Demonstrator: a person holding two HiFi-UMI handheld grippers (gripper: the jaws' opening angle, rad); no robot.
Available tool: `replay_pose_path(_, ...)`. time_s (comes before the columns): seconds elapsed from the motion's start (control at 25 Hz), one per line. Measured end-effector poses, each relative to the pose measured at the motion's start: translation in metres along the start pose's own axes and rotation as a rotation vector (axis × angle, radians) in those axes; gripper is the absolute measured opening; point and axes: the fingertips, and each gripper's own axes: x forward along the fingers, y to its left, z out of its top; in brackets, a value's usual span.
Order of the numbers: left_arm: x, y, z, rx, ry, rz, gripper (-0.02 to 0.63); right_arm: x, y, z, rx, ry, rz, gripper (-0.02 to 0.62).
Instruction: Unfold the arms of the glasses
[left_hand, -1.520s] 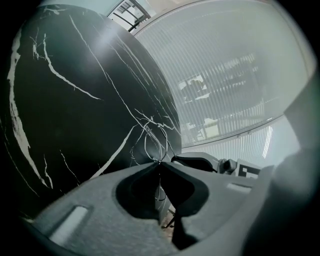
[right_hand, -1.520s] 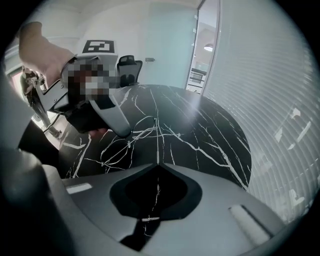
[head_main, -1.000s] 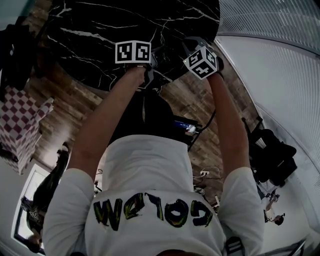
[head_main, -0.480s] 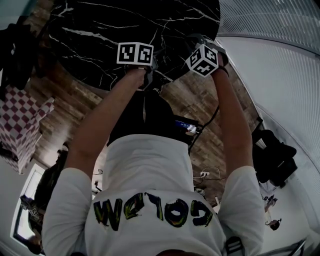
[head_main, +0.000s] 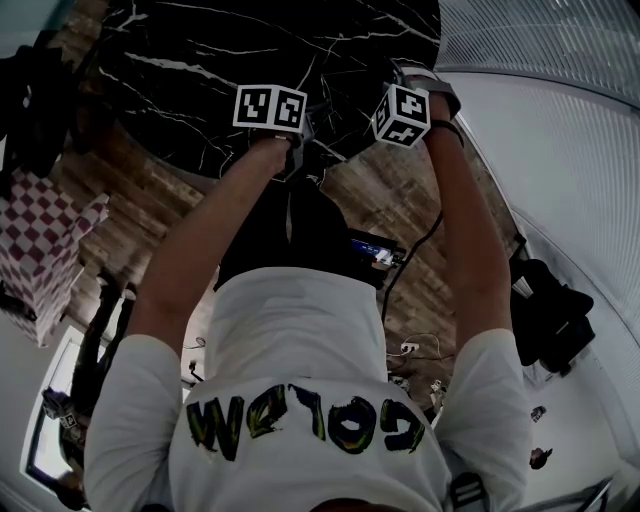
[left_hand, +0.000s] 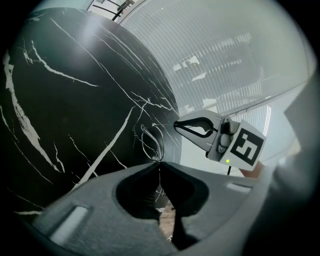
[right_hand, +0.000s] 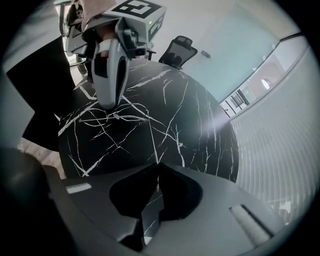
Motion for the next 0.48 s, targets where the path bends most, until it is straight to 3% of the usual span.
replay_pose_path(0.36,0.001,0.004,0.003,-0.074,-0.033,-0.025,0.009,0.009,0.007,-0.001,0.034,0.001,0.001,0.014)
replay_pose_path(0.48,0.002,0.004,0.005,-0.095,-0.045,-0.032,0.009,0.011,0.009,-0.004,0.032,0.000,-0.013,0.049)
